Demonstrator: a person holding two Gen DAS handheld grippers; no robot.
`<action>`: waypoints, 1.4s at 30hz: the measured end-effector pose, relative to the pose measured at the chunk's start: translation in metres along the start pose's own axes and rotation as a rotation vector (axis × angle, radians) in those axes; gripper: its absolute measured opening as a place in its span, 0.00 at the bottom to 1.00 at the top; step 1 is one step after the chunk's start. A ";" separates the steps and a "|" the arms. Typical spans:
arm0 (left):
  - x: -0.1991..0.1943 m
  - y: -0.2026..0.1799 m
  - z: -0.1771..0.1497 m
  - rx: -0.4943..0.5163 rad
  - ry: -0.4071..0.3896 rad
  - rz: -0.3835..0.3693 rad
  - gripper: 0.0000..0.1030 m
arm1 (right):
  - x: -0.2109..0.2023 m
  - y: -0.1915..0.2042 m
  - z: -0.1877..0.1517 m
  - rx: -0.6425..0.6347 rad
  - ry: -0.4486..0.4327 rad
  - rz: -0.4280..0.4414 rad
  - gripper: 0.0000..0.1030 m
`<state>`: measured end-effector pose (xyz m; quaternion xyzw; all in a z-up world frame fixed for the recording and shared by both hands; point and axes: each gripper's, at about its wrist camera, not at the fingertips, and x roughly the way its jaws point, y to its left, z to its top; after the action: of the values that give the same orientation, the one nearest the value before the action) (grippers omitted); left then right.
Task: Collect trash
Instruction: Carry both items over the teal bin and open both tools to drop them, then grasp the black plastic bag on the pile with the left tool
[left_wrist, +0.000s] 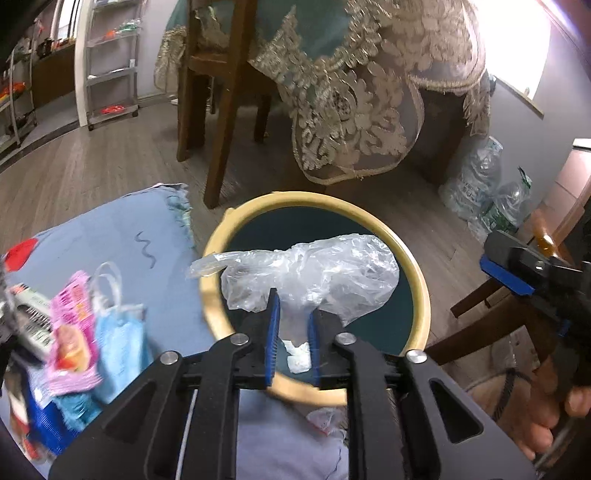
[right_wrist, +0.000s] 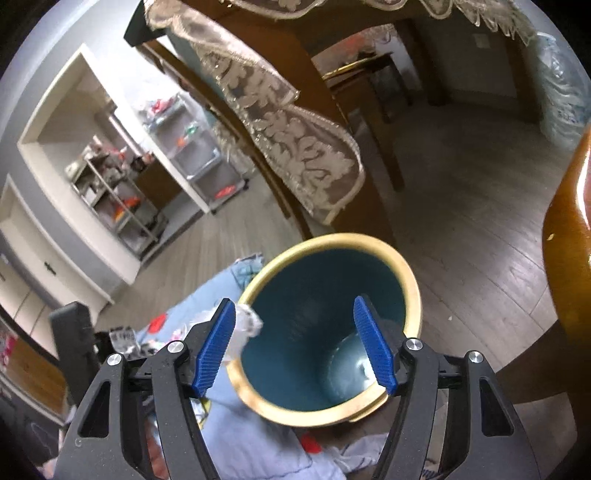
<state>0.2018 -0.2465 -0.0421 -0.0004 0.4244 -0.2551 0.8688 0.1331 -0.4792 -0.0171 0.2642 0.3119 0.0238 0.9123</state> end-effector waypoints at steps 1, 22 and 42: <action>0.005 -0.003 0.001 0.006 0.005 0.000 0.26 | 0.000 -0.001 0.001 0.005 -0.004 0.000 0.66; -0.095 0.051 -0.024 -0.018 -0.121 0.105 0.85 | 0.008 0.019 -0.002 -0.063 0.013 0.019 0.74; -0.157 0.187 -0.016 -0.076 -0.157 0.340 0.86 | 0.020 0.068 -0.016 -0.276 0.062 -0.029 0.75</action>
<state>0.1925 -0.0108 0.0228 0.0187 0.3586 -0.0877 0.9292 0.1480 -0.4093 -0.0053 0.1310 0.3373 0.0612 0.9302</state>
